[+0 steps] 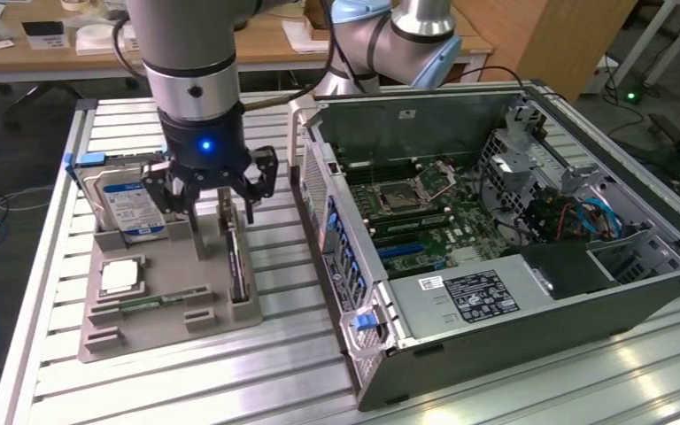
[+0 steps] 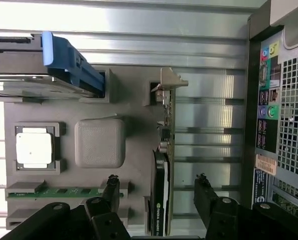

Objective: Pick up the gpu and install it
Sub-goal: 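Pick up the gpu and move the gpu toward the slot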

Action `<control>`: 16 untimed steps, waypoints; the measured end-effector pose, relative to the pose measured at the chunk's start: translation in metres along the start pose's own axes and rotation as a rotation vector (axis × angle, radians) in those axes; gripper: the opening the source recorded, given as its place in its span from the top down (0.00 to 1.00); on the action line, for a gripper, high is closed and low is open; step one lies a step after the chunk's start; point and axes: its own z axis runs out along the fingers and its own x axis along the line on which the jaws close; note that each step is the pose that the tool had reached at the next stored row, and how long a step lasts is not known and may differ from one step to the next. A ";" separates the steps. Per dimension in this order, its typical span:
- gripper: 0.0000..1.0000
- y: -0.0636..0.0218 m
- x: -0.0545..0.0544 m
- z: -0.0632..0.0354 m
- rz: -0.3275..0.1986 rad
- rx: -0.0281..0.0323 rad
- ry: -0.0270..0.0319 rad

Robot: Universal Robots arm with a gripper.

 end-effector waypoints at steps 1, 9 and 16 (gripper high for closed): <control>0.29 0.0000 0.000 0.0017 0.000 0.0004 0.0001; 0.29 -0.0003 0.000 0.0163 0.000 0.0008 0.0001; 0.29 -0.0009 0.000 0.0290 0.000 0.0010 0.0002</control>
